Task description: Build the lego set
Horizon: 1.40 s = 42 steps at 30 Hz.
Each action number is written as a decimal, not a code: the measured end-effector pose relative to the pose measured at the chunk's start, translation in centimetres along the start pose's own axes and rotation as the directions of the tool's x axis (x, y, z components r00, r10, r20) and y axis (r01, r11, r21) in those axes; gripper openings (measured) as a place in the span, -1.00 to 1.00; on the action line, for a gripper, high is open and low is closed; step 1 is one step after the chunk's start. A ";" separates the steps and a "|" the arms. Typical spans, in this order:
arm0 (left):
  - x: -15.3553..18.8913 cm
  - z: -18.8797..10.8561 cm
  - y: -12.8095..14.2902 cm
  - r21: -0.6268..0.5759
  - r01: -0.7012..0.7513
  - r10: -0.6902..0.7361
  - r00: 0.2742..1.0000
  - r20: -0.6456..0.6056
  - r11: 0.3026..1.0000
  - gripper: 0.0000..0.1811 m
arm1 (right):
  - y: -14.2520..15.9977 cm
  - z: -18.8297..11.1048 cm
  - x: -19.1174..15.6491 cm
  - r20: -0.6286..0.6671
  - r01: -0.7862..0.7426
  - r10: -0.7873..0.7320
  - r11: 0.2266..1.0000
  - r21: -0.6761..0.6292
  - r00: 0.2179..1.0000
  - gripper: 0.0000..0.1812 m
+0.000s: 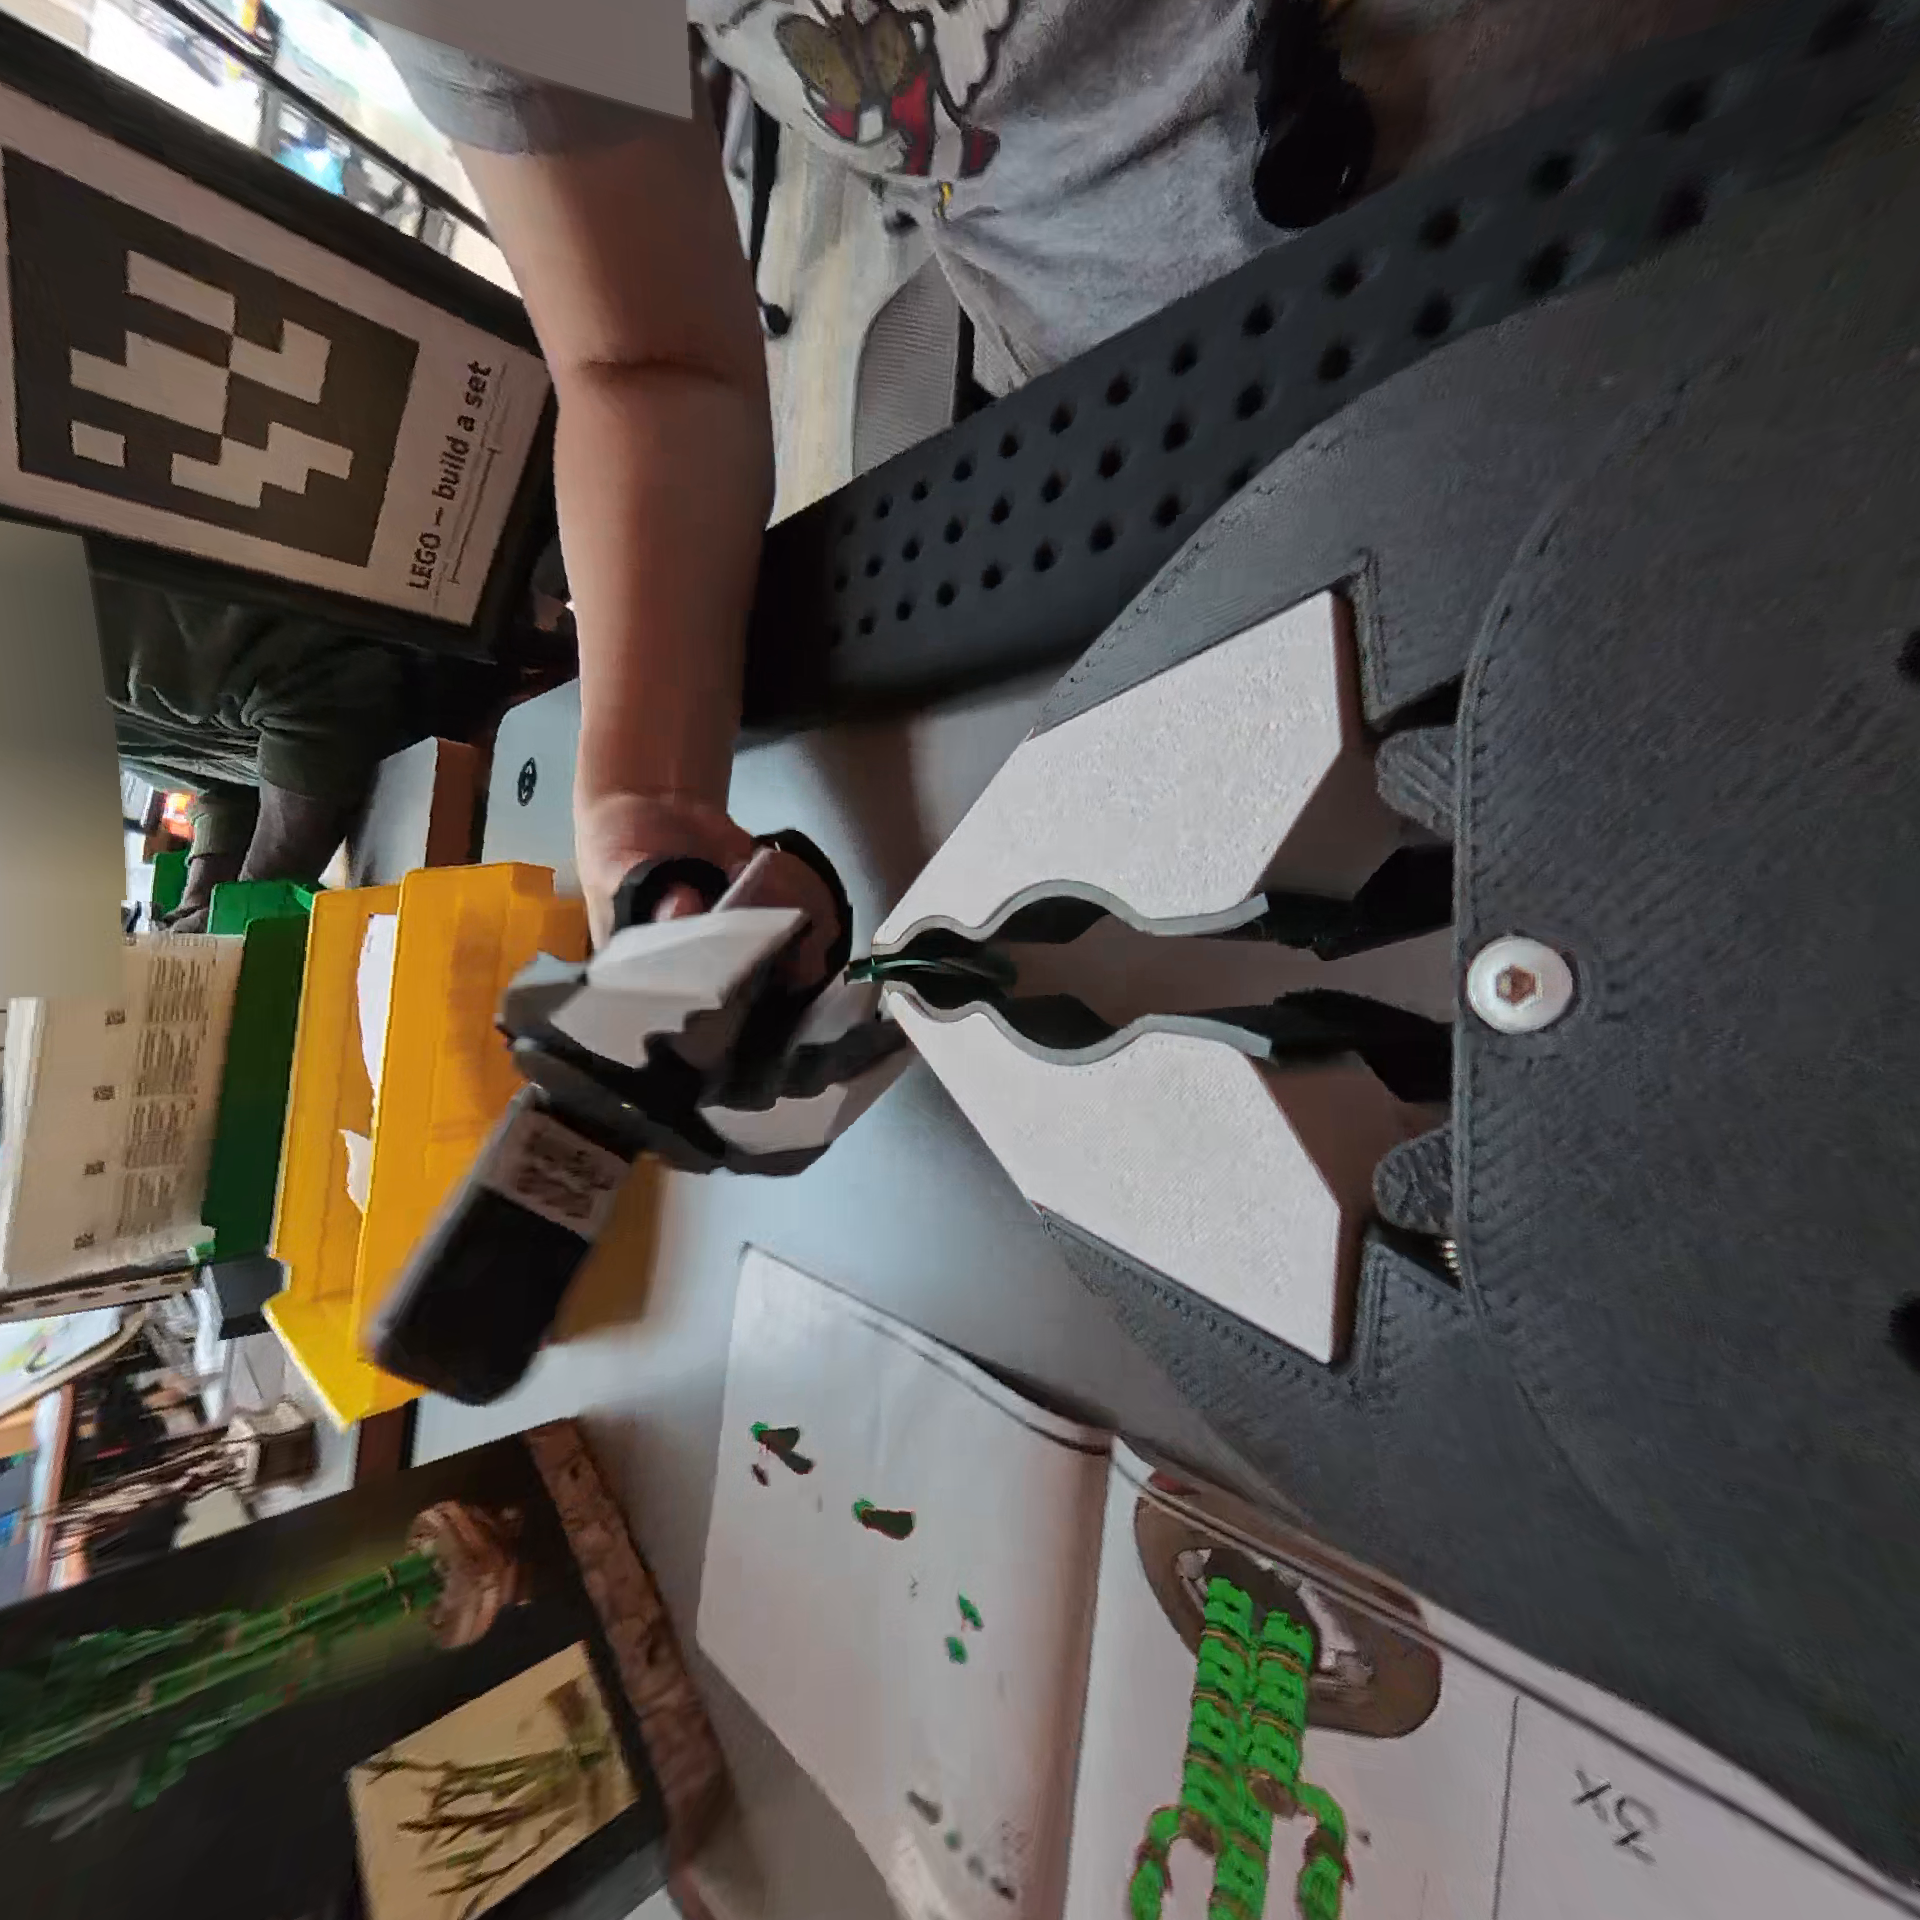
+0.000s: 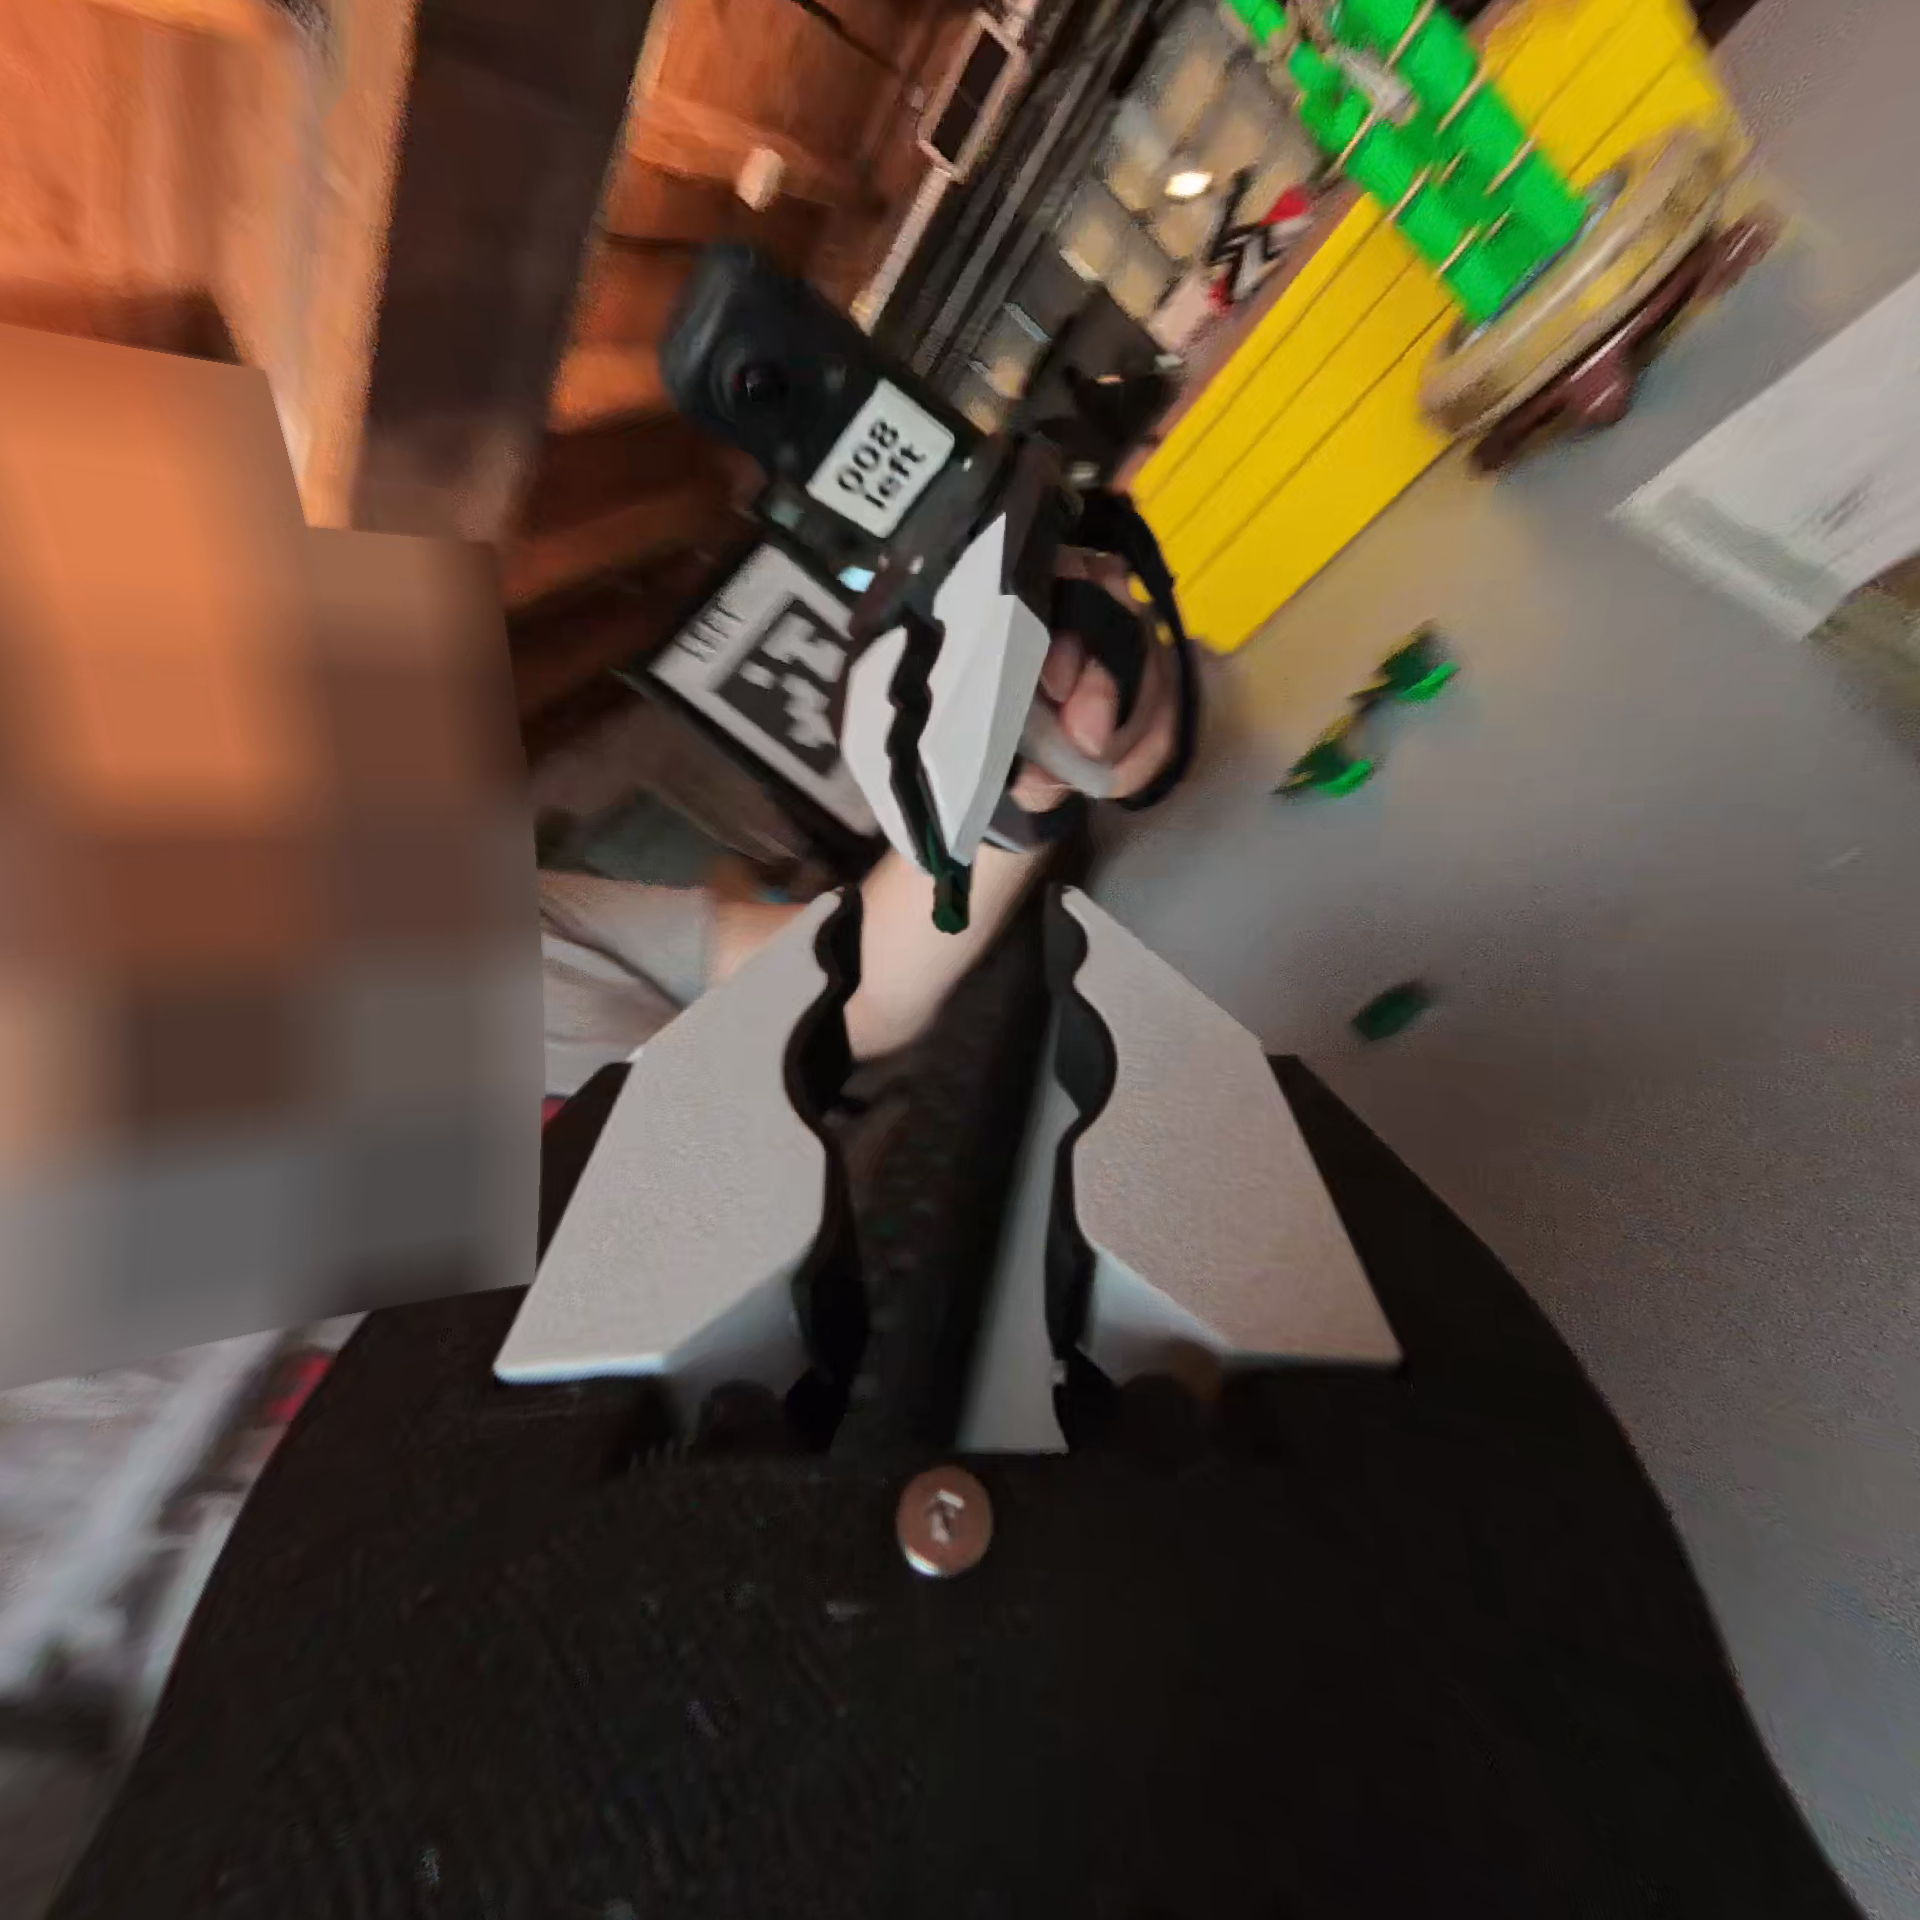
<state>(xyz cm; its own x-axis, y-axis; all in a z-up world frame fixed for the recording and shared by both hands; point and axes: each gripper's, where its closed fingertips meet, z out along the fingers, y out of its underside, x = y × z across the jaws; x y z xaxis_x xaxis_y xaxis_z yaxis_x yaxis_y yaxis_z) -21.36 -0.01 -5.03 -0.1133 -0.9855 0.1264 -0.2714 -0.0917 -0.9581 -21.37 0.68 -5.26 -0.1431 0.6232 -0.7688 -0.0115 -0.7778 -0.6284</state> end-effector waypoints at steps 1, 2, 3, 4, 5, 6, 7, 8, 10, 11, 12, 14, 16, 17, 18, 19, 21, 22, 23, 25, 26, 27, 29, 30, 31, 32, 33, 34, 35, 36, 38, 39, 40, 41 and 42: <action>-0.5 -0.2 0.2 -0.007 0.090 -0.090 0.996 -0.014 0.996 -1.00 | -0.2 -0.1 0.5 -0.115 0.221 -0.225 0.974 -0.044 0.968 -0.53; -0.9 -0.4 0.2 -0.001 0.191 -0.190 0.981 -0.033 0.982 -1.00 | -0.5 -0.2 0.6 -0.208 0.450 -0.465 0.885 -0.117 0.861 -0.53; -1.3 -0.6 0.2 0.011 0.286 -0.285 0.957 -0.061 0.958 -1.00 | -0.9 -0.4 0.6 -0.289 0.634 -0.666 0.745 -0.207 0.688 -0.56; -1.7 -0.8 0.2 0.025 0.363 -0.360 0.930 -0.076 0.932 -1.00 | -1.3 -0.5 0.3 -0.335 0.758 -0.807 0.581 -0.297 0.487 -0.58; -2.3 -0.9 0.4 0.036 0.420 -0.417 0.906 -0.076 0.907 -1.00 | -1.3 -0.5 0.1 -0.345 0.812 -0.887 0.433 -0.393 0.306 -0.63; -2.6 -1.0 0.7 0.031 0.461 -0.458 0.886 -0.072 0.887 -1.00 | -0.9 -0.5 0.4 -0.332 0.810 -0.924 0.337 -0.480 0.188 -0.65; -2.8 -1.0 1.2 0.010 0.488 -0.487 0.871 -0.066 0.873 -1.00 | -0.4 -0.4 0.9 -0.316 0.787 -0.939 0.294 -0.542 0.134 -0.70; -2.7 -1.0 1.6 -0.014 0.507 -0.507 0.859 -0.067 0.862 -1.00 | 0.0 -0.3 1.4 -0.310 0.769 -0.944 0.282 -0.574 0.114 -0.71; -2.2 -0.8 1.7 -0.037 0.531 -0.532 0.841 -0.094 0.846 -1.00 | 0.6 0.1 2.0 -0.302 0.754 -0.946 0.281 -0.594 0.115 -0.73; -2.0 -0.8 1.8 -0.046 0.541 -0.542 0.834 -0.104 0.840 -1.00 | 0.4 0.1 2.2 -0.308 0.748 -0.945 0.282 -0.601 0.109 -0.76; -1.9 -0.7 2.0 -0.059 0.546 -0.549 0.829 -0.108 0.836 -1.00 | 0.3 0.2 2.3 -0.309 0.751 -0.946 0.277 -0.600 0.102 -0.78; -2.0 -0.7 2.1 -0.060 0.563 -0.566 0.817 -0.111 0.824 -1.00 | 0.4 0.4 2.2 -0.299 0.752 -0.947 0.280 -0.597 0.115 -0.82; -1.8 -0.7 1.8 -0.053 0.585 -0.586 0.798 -0.140 0.810 -1.00 | 0.4 0.4 2.3 -0.286 0.751 -0.953 0.257 -0.608 0.095 -0.87; -1.8 -0.7 1.7 -0.049 0.591 -0.591 0.793 -0.151 0.805 -1.00 | 0.5 0.4 2.4 -0.283 0.744 -0.955 0.251 -0.619 0.086 -0.90; -1.7 -0.7 1.7 -0.051 0.592 -0.592 0.790 -0.157 0.804 -1.00 | 0.5 0.4 2.3 -0.282 0.744 -0.956 0.244 -0.622 0.077 -0.92; -1.5 -0.6 1.6 -0.055 0.592 -0.592 0.789 -0.165 0.804 -1.00 | 0.6 0.4 2.3 -0.277 0.744 -0.958 0.239 -0.624 0.076 -0.92; -1.5 -0.5 1.6 -0.058 0.595 -0.596 0.786 -0.167 0.802 -1.00 | 0.7 0.4 2.4 -0.276 0.740 -0.958 0.242 -0.627 0.079 -0.91; -1.4 -0.5 1.7 -0.063 0.590 -0.592 0.790 -0.161 0.805 -1.00 | 0.7 0.5 2.3 -0.273 0.743 -0.959 0.236 -0.626 0.075 -0.91; -1.4 -0.5 1.7 -0.064 0.585 -0.586 0.794 -0.162 0.809 -1.00 | 0.8 0.5 2.3 -0.268 0.742 -0.960 0.234 -0.628 0.076 -0.93; -1.3 -0.5 1.5 -0.060 0.581 -0.582 0.795 -0.170 0.812 -1.00 | 0.7 0.6 2.1 -0.270 0.749 -0.959 0.236 -0.619 0.079 -0.94; -1.3 -0.6 1.5 -0.056 0.574 -0.575 0.801 -0.169 0.817 -1.00 | 0.7 0.6 2.1 -0.275 0.748 -0.957 0.252 -0.614 0.096 -0.94; -1.5 -0.5 1.5 -0.047 0.559 -0.559 0.815 -0.153 0.828 -1.00 | 0.7 0.5 2.2 -0.282 0.743 -0.952 0.274 -0.611 0.119 -0.94; -2.5 -0.7 1.4 -0.029 0.455 -0.456 0.888 -0.063 0.890 -0.69 | 0.6 0.0 2.9 -0.311 0.710 -0.935 0.335 -0.619 0.170 -0.95; -2.7 -0.8 1.1 -0.028 0.335 -0.335 0.942 -0.010 0.942 -0.55 | 0.8 -0.3 3.3 -0.323 0.686 -0.921 0.380 -0.621 0.218 -0.95; -2.3 -0.8 0.9 -0.044 0.181 -0.180 0.983 0.034 0.982 -0.54 | 1.3 -0.4 3.6 -0.328 0.665 -0.901 0.430 -0.610 0.283 -0.94; -1.5 -0.7 0.7 -0.068 0.026 -0.022 0.998 0.057 0.997 -0.51 | 1.5 -0.5 3.7 -0.337 0.646 -0.876 0.482 -0.591 0.345 -0.94; -0.8 -0.4 0.8 -0.098 -0.107 0.115 0.990 0.080 0.989 -0.51 | 1.8 -0.5 3.8 -0.341 0.630 -0.851 0.524 -0.573 0.398 -0.94; -0.5 0.0 1.1 -0.138 -0.215 0.231 0.967 0.111 0.967 -0.54 | 2.0 -0.4 3.6 -0.333 0.622 -0.832 0.553 -0.554 0.444 -0.94; -0.5 0.4 1.6 -0.182 -0.297 0.324 0.936 0.140 0.937 -0.55 | 2.2 -0.4 3.3 -0.323 0.613 -0.814 0.578 -0.539 0.483 -0.94; -0.6 0.8 2.2 -0.228 -0.352 0.392 0.906 0.161 0.908 -0.63 | 2.3 -0.4 3.3 -0.321 0.605 -0.802 0.592 -0.533 0.504 -0.94; -0.8 1.4 3.2 -0.284 -0.383 0.438 0.884 0.163 0.879 -0.70 | 2.8 -0.4 3.2 -0.289 0.613 -0.818 0.566 -0.551 0.496 -0.94; -0.8 1.6 3.6 -0.294 -0.367 0.421 0.894 0.150 0.883 -0.70 | 3.0 -0.4 3.2 -0.277 0.620 -0.836 0.540 -0.569 0.474 -0.94; -0.7 1.7 3.9 -0.297 -0.347 0.399 0.907 0.133 0.890 -0.70 | 3.2 -0.3 3.2 -0.267 0.624 -0.848 0.521 -0.583 0.458 -0.94; -0.5 1.9 4.1 -0.298 -0.337 0.384 0.916 0.118 0.893 -0.70 | 3.4 -0.2 3.2 -0.255 0.625 -0.853 0.511 -0.590 0.456 -0.94; -0.3 1.9 4.3 -0.301 -0.337 0.381 0.919 0.099 0.892 -0.73 | 3.6 -0.1 3.2 -0.249 0.623 -0.856 0.504 -0.598 0.454 -0.94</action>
<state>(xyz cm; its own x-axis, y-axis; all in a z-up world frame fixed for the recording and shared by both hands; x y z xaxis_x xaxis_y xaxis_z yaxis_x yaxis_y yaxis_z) -20.66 -0.36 -9.71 -0.1125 -0.9551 -0.2741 -0.4920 0.2932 -0.8197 -21.74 -0.09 -10.03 0.1909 0.9686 0.1594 0.4966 0.0448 -0.8668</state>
